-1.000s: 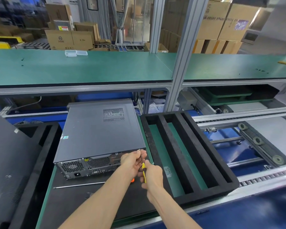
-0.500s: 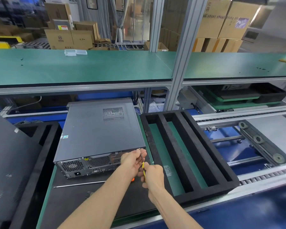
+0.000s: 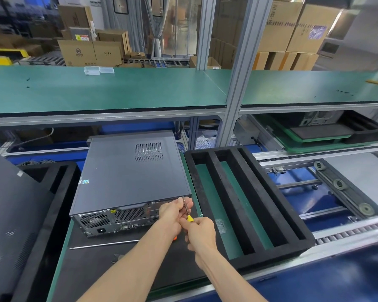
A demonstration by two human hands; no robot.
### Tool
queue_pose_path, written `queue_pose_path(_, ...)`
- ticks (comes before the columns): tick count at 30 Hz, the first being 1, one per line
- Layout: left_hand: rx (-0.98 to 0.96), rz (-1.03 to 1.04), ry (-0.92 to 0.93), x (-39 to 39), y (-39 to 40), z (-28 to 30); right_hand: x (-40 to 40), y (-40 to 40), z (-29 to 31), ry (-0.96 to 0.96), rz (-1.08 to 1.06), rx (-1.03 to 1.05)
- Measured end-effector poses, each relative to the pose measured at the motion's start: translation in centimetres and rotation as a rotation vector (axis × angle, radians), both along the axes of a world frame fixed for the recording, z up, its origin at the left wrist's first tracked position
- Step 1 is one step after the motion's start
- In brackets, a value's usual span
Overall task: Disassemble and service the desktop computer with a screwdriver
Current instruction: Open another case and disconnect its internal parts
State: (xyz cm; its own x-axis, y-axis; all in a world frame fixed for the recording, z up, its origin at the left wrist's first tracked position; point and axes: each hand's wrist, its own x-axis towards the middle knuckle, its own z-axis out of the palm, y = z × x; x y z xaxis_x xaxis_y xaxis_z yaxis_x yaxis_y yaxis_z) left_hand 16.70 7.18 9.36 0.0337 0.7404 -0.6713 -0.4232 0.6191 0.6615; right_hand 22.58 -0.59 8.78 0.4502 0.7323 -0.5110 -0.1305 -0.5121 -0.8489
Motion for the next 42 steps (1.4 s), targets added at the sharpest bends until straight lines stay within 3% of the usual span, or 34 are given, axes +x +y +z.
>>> queue_pose_path(20, -0.018, -0.007, -0.009, 0.11, 0.28, -0.13, 0.19, 0.47, 0.27, 0.012, -0.084, -0.039)
queue_pose_path(26, -0.016, -0.007, 0.045, 0.23, 0.38, -0.13, 0.62, 0.17, 0.28, -0.047, 0.006, 0.01)
queue_pose_path(42, -0.014, 0.017, -0.058, 0.04, 0.15, -0.15, 0.81, 0.6, 0.06, 0.027, -0.068, -0.024)
